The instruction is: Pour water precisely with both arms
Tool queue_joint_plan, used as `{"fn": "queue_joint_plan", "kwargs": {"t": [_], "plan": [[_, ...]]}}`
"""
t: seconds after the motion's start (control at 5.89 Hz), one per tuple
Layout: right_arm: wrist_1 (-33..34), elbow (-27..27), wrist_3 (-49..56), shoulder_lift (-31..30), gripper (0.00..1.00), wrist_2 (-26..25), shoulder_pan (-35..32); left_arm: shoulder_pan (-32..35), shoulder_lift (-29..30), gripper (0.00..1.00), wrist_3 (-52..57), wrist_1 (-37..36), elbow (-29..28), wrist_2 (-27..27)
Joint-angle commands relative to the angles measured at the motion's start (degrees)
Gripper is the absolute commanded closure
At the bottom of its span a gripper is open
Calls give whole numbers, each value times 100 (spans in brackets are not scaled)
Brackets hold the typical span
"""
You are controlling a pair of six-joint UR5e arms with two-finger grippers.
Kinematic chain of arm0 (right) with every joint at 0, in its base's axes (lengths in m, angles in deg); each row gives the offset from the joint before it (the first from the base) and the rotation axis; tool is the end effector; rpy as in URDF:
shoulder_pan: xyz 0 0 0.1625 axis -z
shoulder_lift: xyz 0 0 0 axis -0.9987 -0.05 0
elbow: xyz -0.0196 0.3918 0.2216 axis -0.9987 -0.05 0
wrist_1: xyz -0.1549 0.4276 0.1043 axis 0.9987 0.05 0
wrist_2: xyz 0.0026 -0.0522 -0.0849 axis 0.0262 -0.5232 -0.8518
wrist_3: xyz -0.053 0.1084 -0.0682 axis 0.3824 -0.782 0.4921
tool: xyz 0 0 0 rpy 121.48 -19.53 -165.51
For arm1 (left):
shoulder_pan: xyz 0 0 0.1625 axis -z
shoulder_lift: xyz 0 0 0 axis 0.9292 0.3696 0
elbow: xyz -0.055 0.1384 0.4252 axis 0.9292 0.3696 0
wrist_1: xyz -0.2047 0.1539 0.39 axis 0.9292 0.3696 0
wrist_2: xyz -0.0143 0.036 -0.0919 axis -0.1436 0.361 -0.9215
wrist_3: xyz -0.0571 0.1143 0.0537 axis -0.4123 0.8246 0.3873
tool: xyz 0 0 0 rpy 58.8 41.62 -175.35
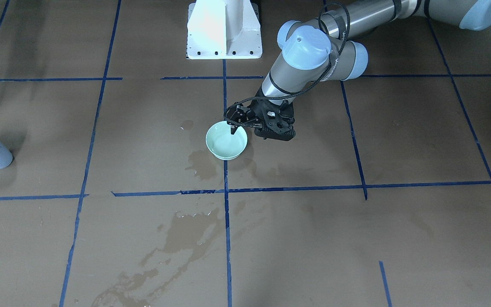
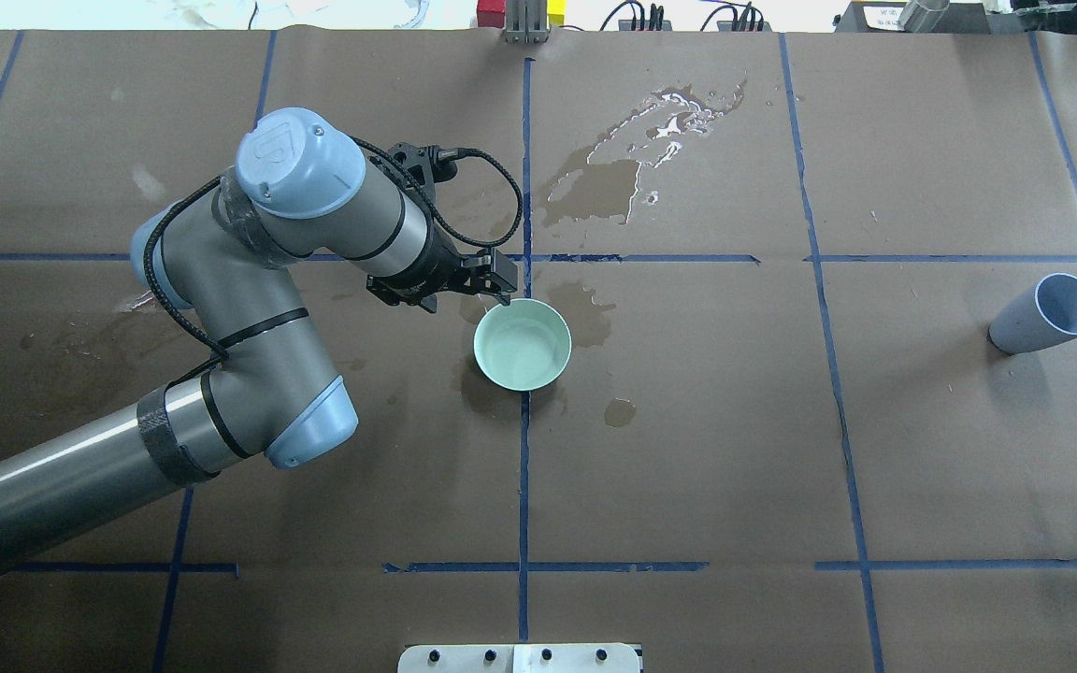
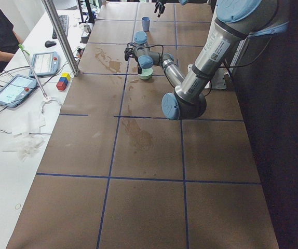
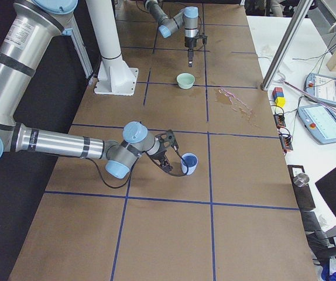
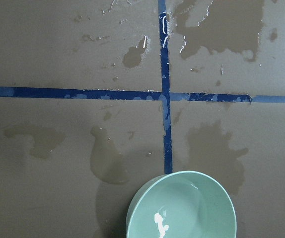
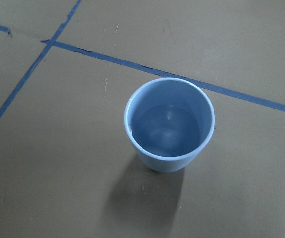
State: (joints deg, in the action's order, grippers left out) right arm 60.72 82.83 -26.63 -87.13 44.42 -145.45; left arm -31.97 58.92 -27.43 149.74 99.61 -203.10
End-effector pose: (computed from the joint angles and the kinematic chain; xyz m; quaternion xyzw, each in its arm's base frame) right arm -0.1371 -0.3670 0.6883 0.2765 -0.4155 -0.0577 0.8646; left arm 0.5948 -0.5233 0.1986 0.0446 0.5330 -0.0108 0.8449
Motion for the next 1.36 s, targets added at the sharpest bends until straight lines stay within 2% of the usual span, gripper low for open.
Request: {"fn": "queue_joint_plan", "kwargs": {"t": [0.0, 0.17, 0.34, 0.68, 0.85, 1.19], "plan": [[-668, -283, -531, -13, 1, -300, 92, -4, -58, 3, 0, 9, 37, 0], [-894, -300, -541, -13, 0, -537, 136, -4, -58, 2, -44, 9, 80, 26], [-1001, -309, -541, -13, 0, -765, 198, -73, -58, 2, -305, 9, 81, 270], [-1544, -553, -523, -22, 0, -1362, 425, -65, -102, 1, -325, 9, 281, 281], [-1599, -573, -541, -22, 0, -1496, 479, -65, -181, 0, -325, 9, 335, 281], [-1774, -573, -1012, -22, 0, -2136, 812, -74, -190, 0, -352, 9, 345, 290]]}}
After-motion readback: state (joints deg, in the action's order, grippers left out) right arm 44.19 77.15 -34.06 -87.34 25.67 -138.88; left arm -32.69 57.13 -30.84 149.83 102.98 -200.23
